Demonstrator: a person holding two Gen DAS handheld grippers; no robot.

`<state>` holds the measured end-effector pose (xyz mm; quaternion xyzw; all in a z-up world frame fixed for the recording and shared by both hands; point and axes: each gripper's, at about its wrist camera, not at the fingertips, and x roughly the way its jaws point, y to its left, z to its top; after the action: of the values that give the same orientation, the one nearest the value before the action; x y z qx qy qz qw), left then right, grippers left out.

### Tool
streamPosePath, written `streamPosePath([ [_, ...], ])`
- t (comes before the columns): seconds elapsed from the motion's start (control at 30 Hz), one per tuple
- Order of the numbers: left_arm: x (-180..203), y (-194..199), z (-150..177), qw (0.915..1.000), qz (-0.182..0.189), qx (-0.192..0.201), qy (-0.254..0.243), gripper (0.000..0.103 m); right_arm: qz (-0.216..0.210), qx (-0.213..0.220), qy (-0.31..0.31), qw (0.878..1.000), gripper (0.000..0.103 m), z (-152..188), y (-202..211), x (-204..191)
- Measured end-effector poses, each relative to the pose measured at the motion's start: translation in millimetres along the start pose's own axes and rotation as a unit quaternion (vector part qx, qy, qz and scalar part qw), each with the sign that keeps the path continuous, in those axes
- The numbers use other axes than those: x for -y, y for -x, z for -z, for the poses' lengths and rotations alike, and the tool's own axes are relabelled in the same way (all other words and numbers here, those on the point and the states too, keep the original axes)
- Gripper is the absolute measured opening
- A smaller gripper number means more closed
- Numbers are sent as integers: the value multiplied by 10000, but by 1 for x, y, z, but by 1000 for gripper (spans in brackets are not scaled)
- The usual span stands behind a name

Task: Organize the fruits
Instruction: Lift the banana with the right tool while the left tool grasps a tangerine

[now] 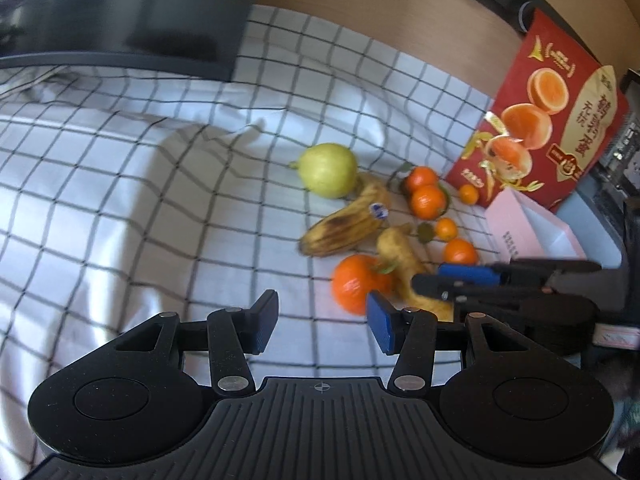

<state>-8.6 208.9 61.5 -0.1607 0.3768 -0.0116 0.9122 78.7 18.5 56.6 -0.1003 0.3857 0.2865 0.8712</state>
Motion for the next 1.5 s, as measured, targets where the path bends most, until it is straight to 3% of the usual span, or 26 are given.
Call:
streamPosePath([
  [0.13, -11, 8, 3, 9999, -138, 19, 9, 54, 163, -66, 292, 9994, 31, -2, -12, 2],
  [0.17, -13, 9, 3, 9998, -174, 12, 21, 54, 126, -112, 334, 9993, 40, -2, -15, 3],
  [0.23, -14, 9, 3, 9998, -217, -31, 18, 54, 68, -216, 398, 9990, 45, -3, -24, 5],
  [0.33, -7, 7, 2, 9997, -132, -104, -193, 54, -94, -430, 300, 9986, 45, -1, -40, 10],
  [0.43, 7, 3, 2, 9983, 8, -174, -561, 54, -140, -422, 198, 9988, 38, -1, -37, 11],
  [0.63, 40, -16, 0, 9918, 48, -138, -1273, 54, -161, -197, -187, 9995, 36, 7, 12, 20],
  [0.87, 69, -52, -5, 9746, -202, -15, -2229, 55, -21, 328, -563, 9979, 36, 21, 96, 38],
  [0.97, 68, -67, -7, 9746, -282, -157, -2217, 60, 134, 411, -752, 9962, 36, 33, 123, 51],
  [1.2, 71, -85, -10, 9750, -136, -350, -2192, 58, 746, 221, -1234, 9893, 36, 73, 156, 79],
  [1.5, 81, -91, -6, 9735, -395, -300, -2232, 53, 1198, -148, -1701, 9780, 36, 117, 161, 105],
])
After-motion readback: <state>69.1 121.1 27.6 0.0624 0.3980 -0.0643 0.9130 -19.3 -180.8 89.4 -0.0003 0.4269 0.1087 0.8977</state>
